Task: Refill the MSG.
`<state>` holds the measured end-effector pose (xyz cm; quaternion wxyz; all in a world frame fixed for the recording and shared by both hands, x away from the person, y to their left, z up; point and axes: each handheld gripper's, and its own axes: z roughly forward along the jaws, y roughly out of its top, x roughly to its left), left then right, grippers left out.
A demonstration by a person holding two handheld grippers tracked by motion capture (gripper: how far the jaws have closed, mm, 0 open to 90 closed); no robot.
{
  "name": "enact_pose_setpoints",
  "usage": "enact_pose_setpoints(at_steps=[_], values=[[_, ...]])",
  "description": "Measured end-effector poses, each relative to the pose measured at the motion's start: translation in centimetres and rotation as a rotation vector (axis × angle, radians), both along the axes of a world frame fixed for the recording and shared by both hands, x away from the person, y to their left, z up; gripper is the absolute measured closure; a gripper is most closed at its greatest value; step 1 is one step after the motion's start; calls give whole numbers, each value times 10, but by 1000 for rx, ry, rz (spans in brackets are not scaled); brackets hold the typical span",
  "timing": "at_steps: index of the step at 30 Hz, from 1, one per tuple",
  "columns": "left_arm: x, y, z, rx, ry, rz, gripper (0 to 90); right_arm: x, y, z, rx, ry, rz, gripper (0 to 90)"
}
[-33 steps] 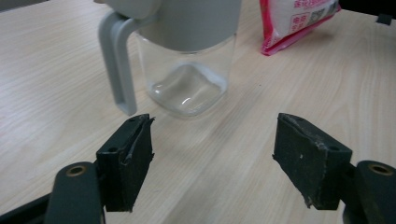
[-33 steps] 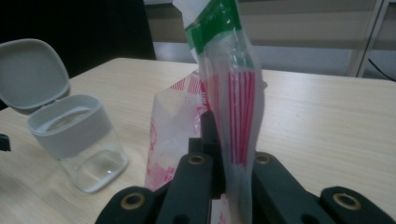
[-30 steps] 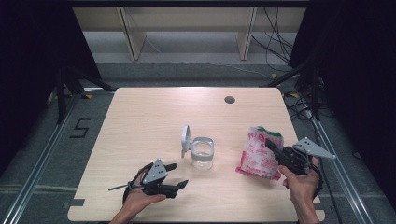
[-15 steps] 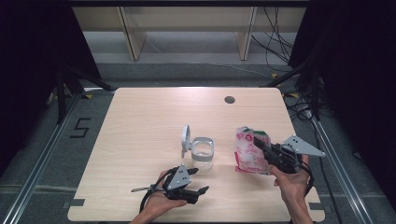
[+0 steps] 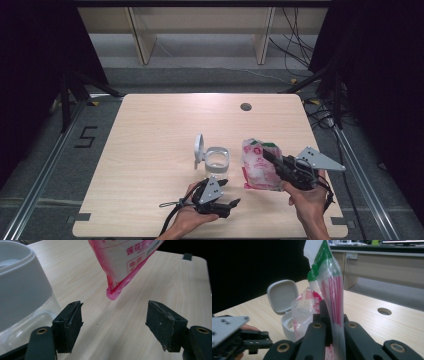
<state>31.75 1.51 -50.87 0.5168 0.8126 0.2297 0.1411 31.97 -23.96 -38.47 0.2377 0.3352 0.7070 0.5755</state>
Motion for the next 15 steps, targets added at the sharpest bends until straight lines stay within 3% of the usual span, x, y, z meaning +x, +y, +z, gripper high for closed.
enact_pose_setpoints(at_steps=[1,3,4,5,7,9,11,12,14,15], values=[[1,-2,0,5,3,-5,282,-2,2,1,10,9,6,900],[1,-9,0,9,-16,-3,282,-4,4,4,2,-15,22,900],[2,-11,0,0,-15,-9,282,-6,7,6,15,4,26,900],[1,-14,0,7,-18,1,283,-5,8,7,6,-18,37,900],[2,-18,0,5,-28,-4,288,-9,11,9,29,5,36,900],[3,-22,0,8,-41,-6,304,-9,13,10,11,-20,60,900],[2,-26,-1,-2,-30,-9,356,-10,16,11,12,-24,76,900],[4,-27,-2,1,-46,-22,374,-11,17,11,7,-35,77,900],[5,-28,-3,38,-77,-24,442,-12,19,12,11,-10,79,900],[5,-29,-3,33,-75,-27,474,-12,20,12,11,-11,82,900]])
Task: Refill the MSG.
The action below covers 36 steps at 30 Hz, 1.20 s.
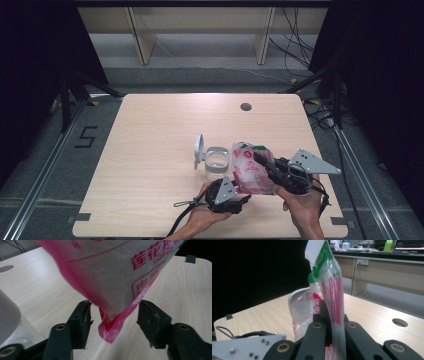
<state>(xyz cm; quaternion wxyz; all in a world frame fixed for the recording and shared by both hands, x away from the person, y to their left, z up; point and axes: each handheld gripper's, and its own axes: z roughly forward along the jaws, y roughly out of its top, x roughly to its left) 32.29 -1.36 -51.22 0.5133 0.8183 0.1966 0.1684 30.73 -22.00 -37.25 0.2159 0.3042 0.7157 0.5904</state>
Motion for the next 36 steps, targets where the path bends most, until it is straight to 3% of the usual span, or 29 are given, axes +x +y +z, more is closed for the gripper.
enact_pose_setpoints(at_steps=[4,6,8,9,12,13,14,15,16,18,19,20,21,24,26,27,29,30,31,34,36], values=[[0,-2,-1,7,-39,24,598,0,1,1,-9,-21,1,900],[1,-2,-1,-10,-25,36,689,-1,3,1,8,15,-10,900],[0,-3,0,3,-51,55,712,3,1,2,4,-15,0,900],[0,-2,1,14,-71,62,720,3,1,2,11,-6,-11,900],[1,-5,2,-9,-47,72,733,9,2,5,-6,-29,-16,900],[1,-6,2,-19,-33,78,736,8,4,7,-7,8,-26,900],[3,-7,2,-17,-42,77,738,13,4,8,-25,-18,-22,900],[2,-10,1,-43,-23,82,741,14,5,8,-16,-7,-29,900],[3,-12,1,-39,-22,86,744,18,5,8,-27,-26,-38,900],[6,-14,1,-57,-6,92,746,23,8,7,-19,-12,-37,900],[8,-15,1,-66,3,91,747,27,8,7,-24,-39,-48,900],[9,-14,1,-62,12,91,748,29,9,8,-35,-35,-62,900],[9,-15,1,-83,31,97,747,31,10,8,-25,-43,-63,900],[10,-17,1,-92,35,113,749,37,13,9,-32,-33,-62,900],[12,-18,2,-109,48,116,749,41,15,10,-43,-57,-72,900],[12,-19,2,-118,48,123,749,41,18,11,-27,-36,-78,900],[12,-20,3,-120,50,139,750,44,19,12,-34,-42,-69,900],[12,-21,3,-131,51,147,750,46,19,13,-38,-62,-77,900],[12,-22,3,-143,52,156,750,45,21,14,-25,-37,-74,900],[12,-27,2,-175,55,142,751,49,24,15,-26,-47,-67,900],[11,-30,2,-183,61,159,752,50,25,15,-35,-50,-79,900]])
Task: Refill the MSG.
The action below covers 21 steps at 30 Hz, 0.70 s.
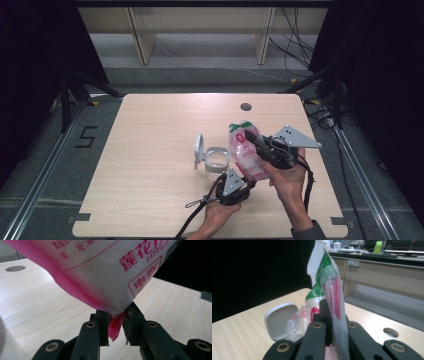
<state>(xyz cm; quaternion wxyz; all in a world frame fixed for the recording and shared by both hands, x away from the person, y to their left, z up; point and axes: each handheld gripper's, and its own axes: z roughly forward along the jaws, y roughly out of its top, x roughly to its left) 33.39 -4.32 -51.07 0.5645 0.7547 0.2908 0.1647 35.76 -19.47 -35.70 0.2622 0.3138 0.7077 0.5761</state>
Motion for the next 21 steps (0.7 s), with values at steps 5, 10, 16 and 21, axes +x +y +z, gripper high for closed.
enact_pose_setpoints(at_steps=[5,10,16,21], values=[[-2,-5,1,-28,-3,15,754,3,3,2,0,0,5,900],[-4,-8,-1,-64,0,15,754,6,6,3,-14,-14,7,900],[-4,-13,-3,-120,8,25,755,7,12,3,-10,6,20,900],[-3,-15,-4,-130,15,46,756,10,17,2,-18,7,22,900]])
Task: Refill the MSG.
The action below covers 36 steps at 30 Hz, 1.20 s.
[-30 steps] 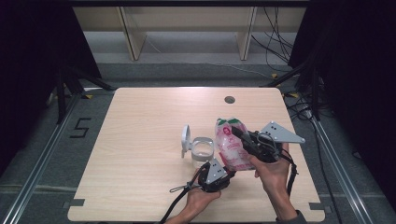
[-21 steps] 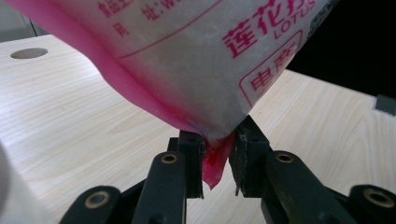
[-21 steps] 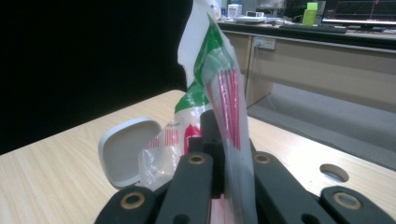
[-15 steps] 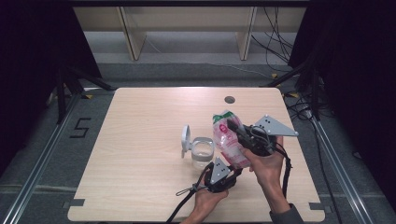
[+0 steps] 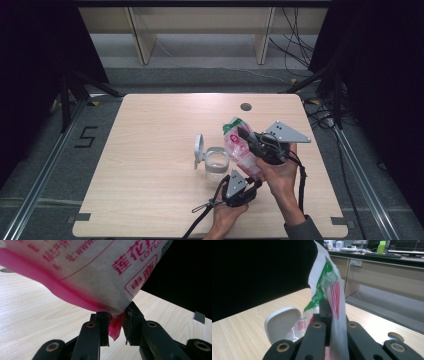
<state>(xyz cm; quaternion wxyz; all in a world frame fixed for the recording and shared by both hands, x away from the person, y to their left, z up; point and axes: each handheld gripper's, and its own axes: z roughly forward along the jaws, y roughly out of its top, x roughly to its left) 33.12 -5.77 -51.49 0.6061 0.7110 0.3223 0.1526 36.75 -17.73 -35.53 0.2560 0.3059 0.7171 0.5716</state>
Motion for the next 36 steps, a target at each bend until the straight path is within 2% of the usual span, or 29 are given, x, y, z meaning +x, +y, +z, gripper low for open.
enact_pose_setpoints(at_steps=[4,7,10,11,12,13,16,18,19,20,21,22,23,25,26,27,28,31,32,34,35,36], values=[[1,1,0,-12,6,5,756,1,5,0,-18,5,1,900],[3,0,-1,-35,5,5,756,2,9,-1,-5,15,13,900],[2,0,0,-37,10,12,757,3,13,-1,-25,-2,8,900],[2,0,-1,-45,8,12,757,3,14,-1,-30,-5,26,900],[3,0,-1,-48,8,12,758,2,16,-1,-15,14,29,900],[3,0,-1,-51,7,13,758,3,18,-1,-26,-7,27,900],[4,1,-2,-55,11,14,759,3,23,-3,-31,10,26,900],[4,0,-3,-56,10,15,759,6,25,-4,-42,0,34,900],[4,0,-2,-55,12,16,760,6,26,-5,-41,13,35,900],[4,0,-3,-64,13,15,760,8,26,-5,-47,0,38,900],[5,0,-3,-57,15,15,760,8,27,-6,-39,3,34,900],[5,0,-3,-56,14,15,760,8,28,-6,-25,29,36,900],[5,0,-3,-60,13,15,760,7,28,-6,-32,34,33,900],[6,0,-2,-61,15,14,761,9,28,-6,-35,14,28,900],[6,0,-2,-72,20,17,761,8,29,-6,-24,38,27,900],[7,0,-2,-68,21,17,761,10,29,-6,-31,19,28,900],[7,0,-2,-69,20,19,761,10,30,-7,-26,31,28,900],[9,-1,-2,-71,24,21,762,12,31,-7,-34,22,21,900],[9,-1,-2,-71,22,22,762,12,31,-7,-22,31,24,900],[11,-1,-2,-73,21,25,762,14,32,-7,-32,13,25,900],[11,-2,-2,-72,21,27,762,12,32,-7,-32,37,23,900],[11,-2,-2,-81,22,25,763,13,33,-7,-38,28,24,900]])
